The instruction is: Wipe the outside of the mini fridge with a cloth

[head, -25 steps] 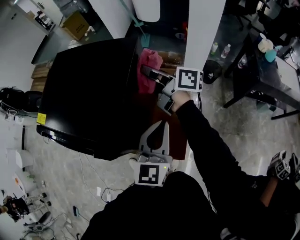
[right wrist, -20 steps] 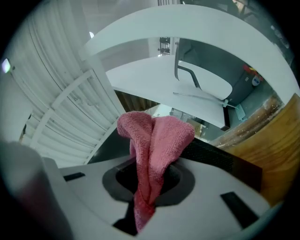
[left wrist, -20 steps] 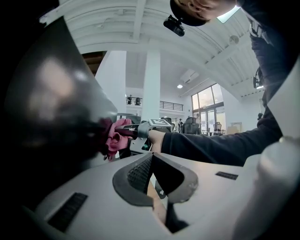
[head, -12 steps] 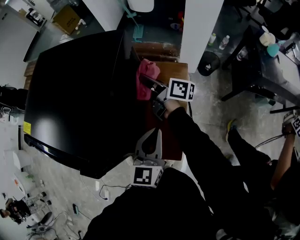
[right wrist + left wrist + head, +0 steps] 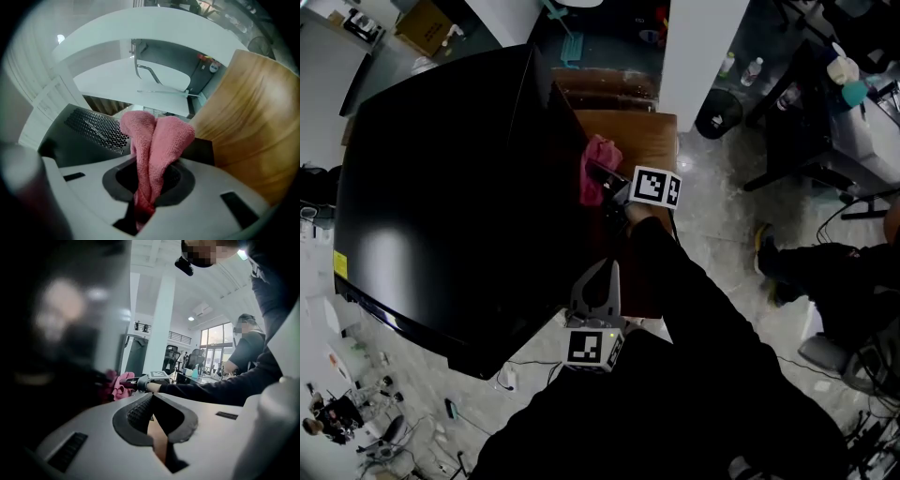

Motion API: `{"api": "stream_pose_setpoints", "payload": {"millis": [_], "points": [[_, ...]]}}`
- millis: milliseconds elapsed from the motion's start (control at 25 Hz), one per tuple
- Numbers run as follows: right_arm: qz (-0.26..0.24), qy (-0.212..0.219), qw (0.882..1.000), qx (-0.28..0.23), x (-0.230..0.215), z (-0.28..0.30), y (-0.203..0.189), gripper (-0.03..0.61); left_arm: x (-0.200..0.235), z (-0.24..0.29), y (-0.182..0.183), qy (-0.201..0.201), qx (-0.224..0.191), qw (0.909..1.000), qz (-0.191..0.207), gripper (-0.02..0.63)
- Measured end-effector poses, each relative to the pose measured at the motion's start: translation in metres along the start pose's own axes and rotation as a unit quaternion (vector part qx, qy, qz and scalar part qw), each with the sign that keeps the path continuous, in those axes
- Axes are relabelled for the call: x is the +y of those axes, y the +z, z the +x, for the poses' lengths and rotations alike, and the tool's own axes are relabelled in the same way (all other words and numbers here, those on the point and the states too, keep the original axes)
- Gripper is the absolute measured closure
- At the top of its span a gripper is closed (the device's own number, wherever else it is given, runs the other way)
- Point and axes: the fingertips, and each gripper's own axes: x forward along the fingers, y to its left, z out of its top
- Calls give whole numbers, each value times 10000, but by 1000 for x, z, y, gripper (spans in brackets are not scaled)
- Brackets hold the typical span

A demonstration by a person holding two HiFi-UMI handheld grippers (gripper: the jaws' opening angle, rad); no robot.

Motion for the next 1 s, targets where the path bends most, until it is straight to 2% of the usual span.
{"api": "stream_pose_setpoints", "payload": {"millis": [80, 240, 480, 680, 840, 1000], "points": [[125, -103, 9999, 5, -17, 1, -4, 526, 4, 4, -12, 31, 108, 9999, -92, 607], [-141, -797, 9967, 118, -56, 2, -13, 526, 9, 15, -24, 31, 239, 9992, -319, 607], [-153, -1319, 9909, 232, -86, 4, -30, 526, 14, 5, -24, -121, 161, 9983, -553, 607], [230, -1753, 9830, 493, -122, 2, -45, 526, 5, -7, -32, -370, 234, 9985, -320, 607], [35, -1818, 9825, 394, -112, -7, -36, 526, -4, -18, -34, -787, 358, 9957, -325, 607], [-724, -1717, 9825, 55, -57, -27, -19, 526, -5, -34, -14, -1025, 275, 9942, -181, 607]]}}
